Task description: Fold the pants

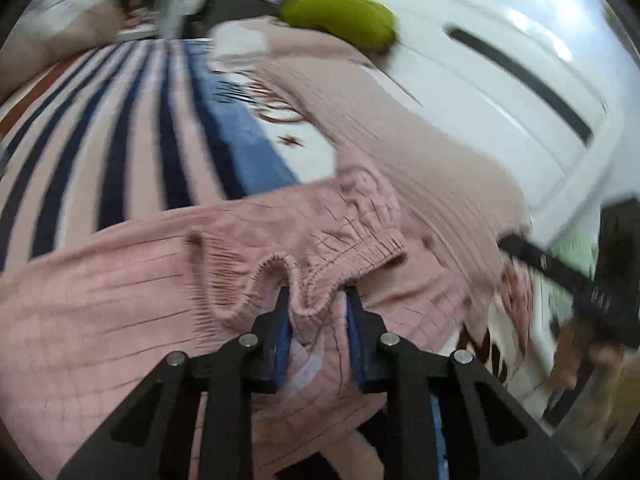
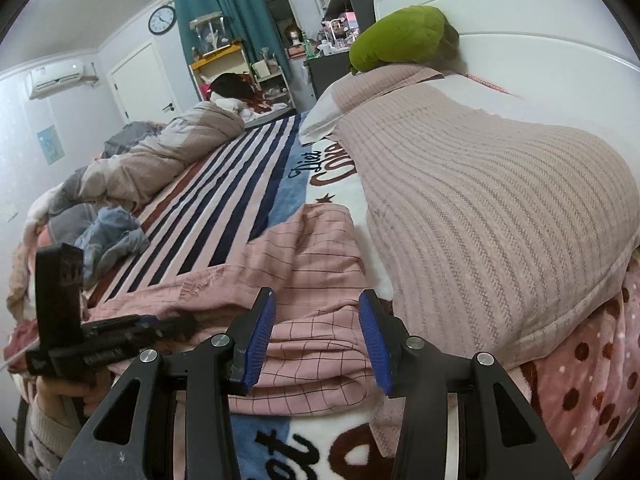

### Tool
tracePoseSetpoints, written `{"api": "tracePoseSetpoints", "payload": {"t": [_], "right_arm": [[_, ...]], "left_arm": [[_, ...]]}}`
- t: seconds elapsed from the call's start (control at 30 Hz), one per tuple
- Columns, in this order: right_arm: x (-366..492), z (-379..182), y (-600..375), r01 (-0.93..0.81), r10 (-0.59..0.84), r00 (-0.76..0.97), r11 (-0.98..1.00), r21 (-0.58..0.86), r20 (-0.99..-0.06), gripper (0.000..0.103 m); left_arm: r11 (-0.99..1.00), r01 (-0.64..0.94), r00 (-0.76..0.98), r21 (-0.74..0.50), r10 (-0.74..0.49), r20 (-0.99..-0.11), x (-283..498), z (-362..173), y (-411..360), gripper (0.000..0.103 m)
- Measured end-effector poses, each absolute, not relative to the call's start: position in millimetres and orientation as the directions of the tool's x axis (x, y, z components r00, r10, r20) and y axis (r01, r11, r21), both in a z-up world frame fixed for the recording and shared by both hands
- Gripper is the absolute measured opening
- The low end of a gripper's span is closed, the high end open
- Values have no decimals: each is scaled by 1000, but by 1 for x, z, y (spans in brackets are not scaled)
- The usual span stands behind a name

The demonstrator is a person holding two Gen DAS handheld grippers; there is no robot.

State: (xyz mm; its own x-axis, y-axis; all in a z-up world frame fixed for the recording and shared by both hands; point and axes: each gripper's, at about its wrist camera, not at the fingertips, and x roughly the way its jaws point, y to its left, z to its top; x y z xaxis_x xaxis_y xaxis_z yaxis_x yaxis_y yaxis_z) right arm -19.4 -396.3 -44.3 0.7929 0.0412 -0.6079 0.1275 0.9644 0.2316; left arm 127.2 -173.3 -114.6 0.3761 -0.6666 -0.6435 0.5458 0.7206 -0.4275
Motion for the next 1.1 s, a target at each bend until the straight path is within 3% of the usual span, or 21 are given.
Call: {"api": "tracePoseSetpoints", "payload": {"t": [0.1, 0.13, 0.2, 0.3, 0.37, 0.57, 0.7, 0.73, 0.8, 0.83, 0.87, 0.93, 1.1], "right_arm": [[-19, -46, -394, 127, 40, 786, 966, 224, -617, 38], [-18, -47, -393, 125, 42, 782, 967, 223, -622, 38], [-16, -48, -391, 121, 43, 779, 968, 218, -626, 38], [-14, -48, -388, 114, 49, 777, 970, 217, -628, 38], [-12, -49, -387, 109, 56, 773, 969, 220, -631, 38], [-11, -52, -385, 105, 62, 767, 970, 221, -639, 38], [-10, -53, -387, 102, 71, 768, 968, 231, -637, 38], [-10, -54, -388, 100, 74, 767, 967, 233, -637, 38], [-9, -55, -389, 98, 79, 766, 967, 237, -638, 38], [-9, -56, -390, 98, 81, 766, 966, 240, -638, 38], [-8, -56, -391, 98, 84, 766, 965, 245, -638, 38], [-7, -57, -392, 100, 88, 765, 963, 252, -638, 38], [-8, -57, -391, 98, 95, 763, 961, 260, -639, 38]], "left_arm": [[756, 434, 426, -490, -651, -628, 133, -118, -149, 31], [791, 389, 459, -472, -611, -645, 134, -119, -141, 44], [819, 353, 491, -452, -573, -656, 133, -118, -129, 48], [786, 413, 457, -460, -616, -642, 127, -110, -128, 54], [751, 491, 431, -441, -650, -626, 122, -101, -138, 69], [723, 604, 400, -335, -638, -658, 125, -96, -186, 71], [772, 620, 459, -137, -498, -736, 136, -109, -223, 71], [774, 622, 459, -123, -487, -743, 136, -111, -227, 70], [775, 618, 459, -136, -495, -738, 135, -111, -227, 50], [775, 610, 454, -167, -514, -728, 137, -110, -225, 29], [778, 601, 455, -185, -523, -721, 138, -109, -222, 18], [784, 569, 465, -249, -556, -689, 142, -106, -210, 8], [830, 395, 454, -394, -550, -701, 160, -119, -162, 9]]}}
